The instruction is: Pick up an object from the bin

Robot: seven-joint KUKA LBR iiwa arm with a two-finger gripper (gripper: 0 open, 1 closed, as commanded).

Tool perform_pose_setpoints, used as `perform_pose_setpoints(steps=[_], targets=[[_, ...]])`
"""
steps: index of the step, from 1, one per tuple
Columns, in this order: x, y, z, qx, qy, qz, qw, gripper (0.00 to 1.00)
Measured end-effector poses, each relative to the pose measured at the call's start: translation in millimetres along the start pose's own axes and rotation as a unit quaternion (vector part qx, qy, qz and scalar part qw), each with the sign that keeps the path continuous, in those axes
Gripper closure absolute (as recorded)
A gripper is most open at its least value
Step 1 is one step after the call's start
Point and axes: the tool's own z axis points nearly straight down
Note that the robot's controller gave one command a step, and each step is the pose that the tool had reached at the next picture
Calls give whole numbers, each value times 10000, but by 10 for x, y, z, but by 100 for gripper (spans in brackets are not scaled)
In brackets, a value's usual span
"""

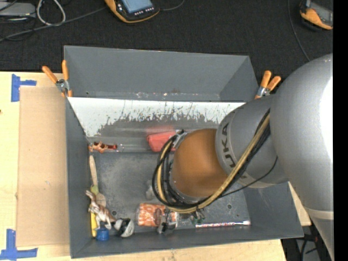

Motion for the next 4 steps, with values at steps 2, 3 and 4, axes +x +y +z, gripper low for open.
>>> perform_pose_setpoints(steps=[2, 3, 4], targets=[[-9, -23, -64, -1, -27, -306, 9995, 0], [-84, -114, -32, -1, -28, -1260, 9920, 0], [-97, -147, -11, -3, -26, -1285, 9917, 100]])
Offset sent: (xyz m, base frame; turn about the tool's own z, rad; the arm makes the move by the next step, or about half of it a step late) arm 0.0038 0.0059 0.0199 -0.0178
